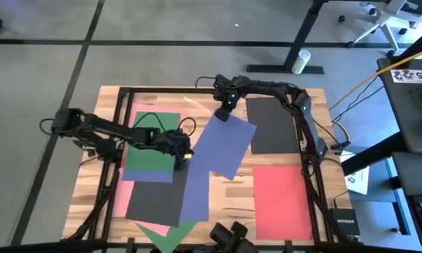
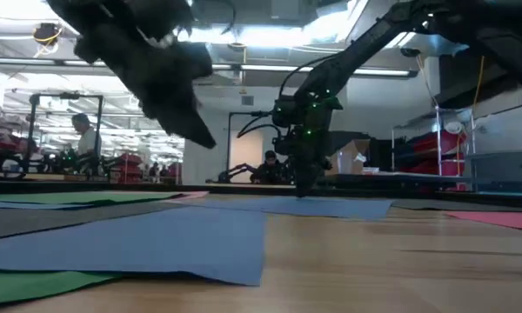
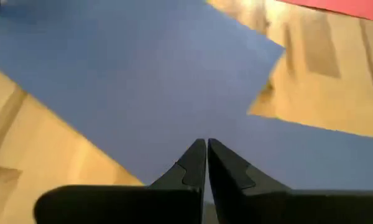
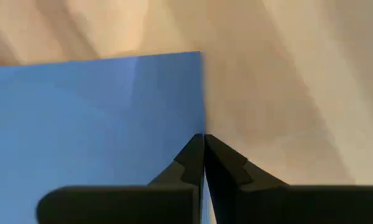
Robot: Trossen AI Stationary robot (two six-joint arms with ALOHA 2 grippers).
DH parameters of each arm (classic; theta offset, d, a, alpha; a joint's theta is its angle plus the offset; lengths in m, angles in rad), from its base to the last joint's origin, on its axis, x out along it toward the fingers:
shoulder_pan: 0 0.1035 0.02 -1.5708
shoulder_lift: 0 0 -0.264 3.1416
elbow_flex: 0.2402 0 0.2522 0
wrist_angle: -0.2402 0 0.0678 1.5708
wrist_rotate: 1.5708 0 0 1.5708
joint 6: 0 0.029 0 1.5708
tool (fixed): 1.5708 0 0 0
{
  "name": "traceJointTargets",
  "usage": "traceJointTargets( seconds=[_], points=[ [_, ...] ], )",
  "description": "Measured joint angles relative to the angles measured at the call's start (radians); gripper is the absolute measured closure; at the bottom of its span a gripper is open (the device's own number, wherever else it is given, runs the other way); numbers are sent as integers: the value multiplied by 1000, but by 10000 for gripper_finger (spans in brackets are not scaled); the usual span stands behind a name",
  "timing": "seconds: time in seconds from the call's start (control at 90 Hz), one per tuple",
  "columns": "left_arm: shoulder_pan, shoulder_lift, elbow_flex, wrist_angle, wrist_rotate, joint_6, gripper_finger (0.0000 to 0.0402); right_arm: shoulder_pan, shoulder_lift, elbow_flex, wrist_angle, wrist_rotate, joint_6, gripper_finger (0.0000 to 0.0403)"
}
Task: Organize paper
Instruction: Move the blue paper to the top center of the table
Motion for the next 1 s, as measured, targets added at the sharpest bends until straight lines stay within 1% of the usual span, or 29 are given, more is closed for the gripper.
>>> traceJointTargets(
  seconds=[0.056,0.156,0.267,0.456,0.7,0.911,1.0],
  points=[
    [-16,5,-2,-50,-3,-15,402,7,0,0,-10,-21,-2,403],
    [-47,20,-3,-94,-6,-50,402,26,0,0,-35,-23,-17,403],
    [-76,43,-3,-90,-6,-63,402,39,0,0,-46,-20,-20,403],
    [-104,82,-2,-83,-7,-105,402,26,0,-2,-48,16,5,403],
    [-110,138,-2,-74,-8,-127,402,14,15,0,-46,18,33,403],
    [-117,142,-1,-72,-9,-134,402,13,48,5,-44,9,33,403],
    [-121,141,-1,-68,-9,-134,402,14,52,29,-44,11,35,403]
  ],
)
